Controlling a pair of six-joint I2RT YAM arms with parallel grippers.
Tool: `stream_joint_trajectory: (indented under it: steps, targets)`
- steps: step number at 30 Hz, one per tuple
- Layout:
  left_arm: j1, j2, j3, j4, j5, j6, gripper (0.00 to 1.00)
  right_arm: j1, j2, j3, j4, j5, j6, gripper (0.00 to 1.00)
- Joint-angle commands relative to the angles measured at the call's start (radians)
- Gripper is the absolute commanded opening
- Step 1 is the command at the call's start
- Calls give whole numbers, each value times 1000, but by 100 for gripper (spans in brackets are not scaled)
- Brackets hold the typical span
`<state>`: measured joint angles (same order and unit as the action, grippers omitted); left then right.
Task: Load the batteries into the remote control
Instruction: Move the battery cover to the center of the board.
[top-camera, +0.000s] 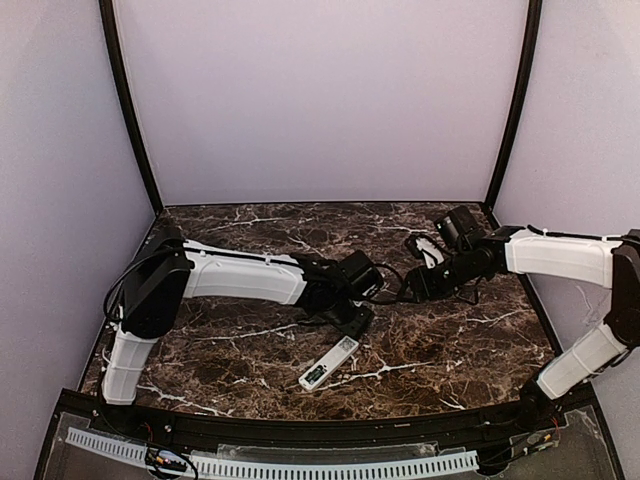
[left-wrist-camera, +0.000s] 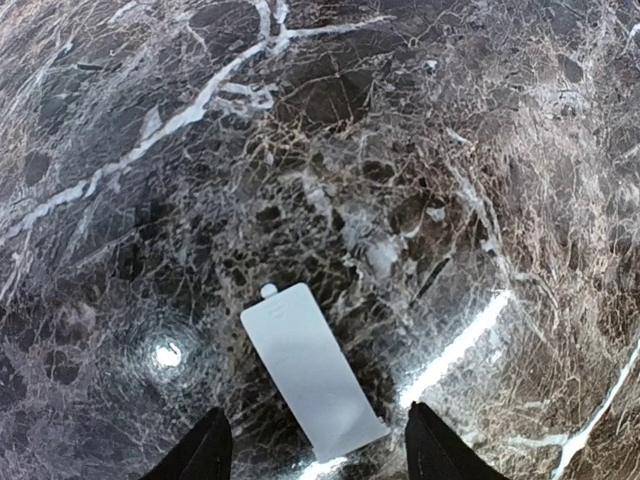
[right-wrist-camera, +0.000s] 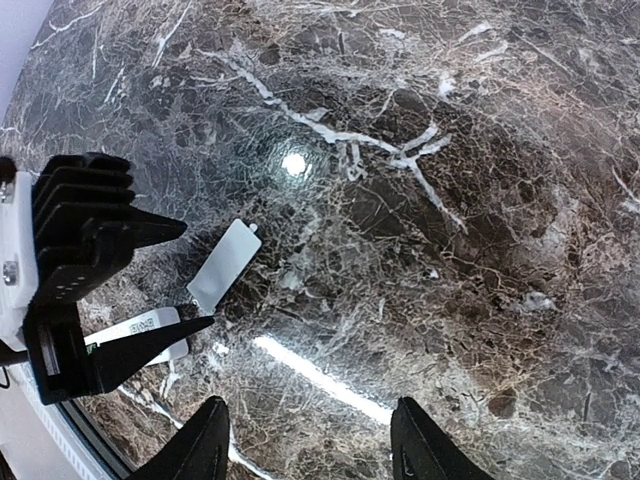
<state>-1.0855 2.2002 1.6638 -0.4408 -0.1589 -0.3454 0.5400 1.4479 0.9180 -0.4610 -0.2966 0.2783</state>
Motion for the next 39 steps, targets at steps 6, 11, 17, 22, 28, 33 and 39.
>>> stream_joint_trajectory:
  steps: [6,11,17,22,28,33,39]
  targets:
    - [-9,85,109,-151,-44,-10,53,-11,-35,-20,30,-10,-17,52]
    - [24,83,94,-200,-43,-32,31,-15,-41,-24,29,-12,-22,51]
    - [69,43,26,-228,-31,-9,20,-18,-51,-30,28,-12,-29,50]
    - [100,-35,-90,-189,-24,13,15,-22,-52,-36,33,-15,-32,49]
    - [112,-152,-136,-185,-80,39,13,-23,-31,-37,53,-57,-37,48]
    - [114,-237,-183,-172,-75,69,13,-22,-25,-34,57,-72,-42,48]
    - [114,-281,-253,-154,-51,96,41,-23,-19,-34,61,-84,-43,48]
